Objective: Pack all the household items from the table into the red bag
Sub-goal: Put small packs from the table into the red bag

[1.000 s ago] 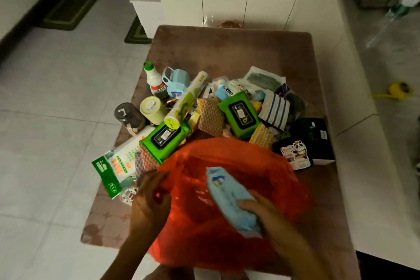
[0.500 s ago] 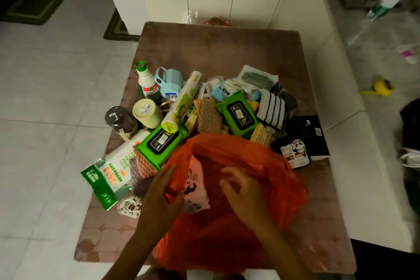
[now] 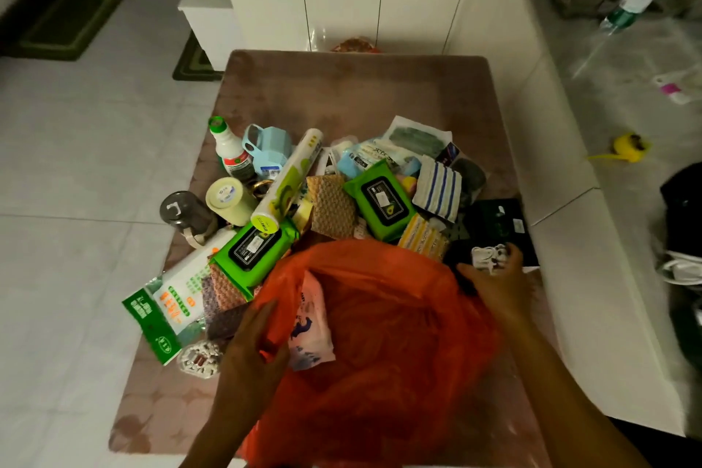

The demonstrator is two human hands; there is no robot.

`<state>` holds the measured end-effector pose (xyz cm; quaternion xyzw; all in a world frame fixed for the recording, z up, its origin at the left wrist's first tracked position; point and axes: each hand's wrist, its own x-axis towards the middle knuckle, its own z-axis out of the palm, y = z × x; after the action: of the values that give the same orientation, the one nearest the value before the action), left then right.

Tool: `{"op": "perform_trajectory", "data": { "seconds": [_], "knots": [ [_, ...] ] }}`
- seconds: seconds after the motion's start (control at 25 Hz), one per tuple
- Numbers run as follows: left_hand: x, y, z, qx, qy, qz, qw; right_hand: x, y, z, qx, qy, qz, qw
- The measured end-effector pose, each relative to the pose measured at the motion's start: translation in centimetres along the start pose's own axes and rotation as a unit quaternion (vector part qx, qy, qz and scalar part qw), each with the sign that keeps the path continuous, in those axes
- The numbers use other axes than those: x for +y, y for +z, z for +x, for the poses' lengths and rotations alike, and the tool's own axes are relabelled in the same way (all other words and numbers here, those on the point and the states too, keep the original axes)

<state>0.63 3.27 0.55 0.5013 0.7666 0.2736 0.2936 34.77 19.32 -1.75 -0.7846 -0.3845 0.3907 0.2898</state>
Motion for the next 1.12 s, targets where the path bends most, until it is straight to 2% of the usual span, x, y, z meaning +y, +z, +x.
{"op": "perform_trajectory", "data": {
  "seconds": [0.08,0.16,0.24,0.28,0.36,0.44,0.52,0.56,0.64,0.76,0.84,0.92,0.96,1.0,1.08,1.12],
  "knots": [
    [0.4,-0.1,0.0,0.018,0.008,-0.009,1.0,-0.6,-2.2,-1.7,0.093,-0.023,0.1,0.99],
    [0.6,-0.4,0.1,0.036,0.013,-0.015,0.999,-0.5,-3.4,-5.0,0.115,-0.069,0.187,0.973],
    [0.6,-0.6,0.3,0.043,0.018,-0.015,0.999,-0.1,-2.4,-9.0,0.005,-0.097,0.182,0.978],
    [0.4,-0.6,0.4,0.042,0.02,-0.016,0.999,0.3,-0.9,-10.6,-0.088,-0.085,0.153,0.981],
    [0.0,-0.5,0.5,0.042,0.027,-0.003,0.999,1.0,3.9,-12.6,-0.255,-0.064,0.083,0.961],
    [-0.3,-0.5,0.5,0.048,0.033,0.0,0.998,1.3,8.5,-12.4,-0.296,-0.03,0.052,0.953],
    [-0.6,-0.7,0.4,0.043,0.035,-0.018,0.998,1.1,12.4,-11.5,-0.278,-0.009,0.06,0.959],
    [-0.7,-0.9,0.4,0.039,0.031,-0.026,0.998,1.1,13.7,-11.1,-0.252,-0.03,0.05,0.966],
    [-0.8,-1.5,0.3,0.028,0.027,-0.025,0.999,1.0,15.7,-10.6,-0.196,-0.104,-0.025,0.975],
    [-1.0,-2.9,-0.2,0.019,0.059,-0.066,0.996,0.5,17.3,-10.7,-0.176,-0.207,-0.132,0.953],
    [-2.0,-4.1,-0.5,0.072,0.041,-0.118,0.99,0.8,17.2,-10.9,-0.2,-0.216,-0.131,0.947],
    [-4.0,-5.3,-0.6,0.15,-0.023,-0.13,0.98,2.2,16.2,-11.0,-0.201,-0.223,-0.132,0.945],
    [-5.1,-5.8,-0.6,0.176,-0.04,-0.079,0.98,2.8,15.5,-11.3,-0.186,-0.232,-0.156,0.942],
    [-6.3,-6.1,-0.4,0.164,-0.038,0.018,0.986,3.1,15.3,-11.4,-0.171,-0.238,-0.189,0.937],
    [-8.6,-5.9,-0.3,0.057,-0.004,0.2,0.978,2.2,16.1,-10.8,-0.148,-0.207,-0.214,0.943],
    [-9.2,-5.8,-0.2,-0.002,0.0,0.229,0.973,1.5,16.7,-10.5,-0.152,-0.188,-0.2,0.95]
  ]
}}
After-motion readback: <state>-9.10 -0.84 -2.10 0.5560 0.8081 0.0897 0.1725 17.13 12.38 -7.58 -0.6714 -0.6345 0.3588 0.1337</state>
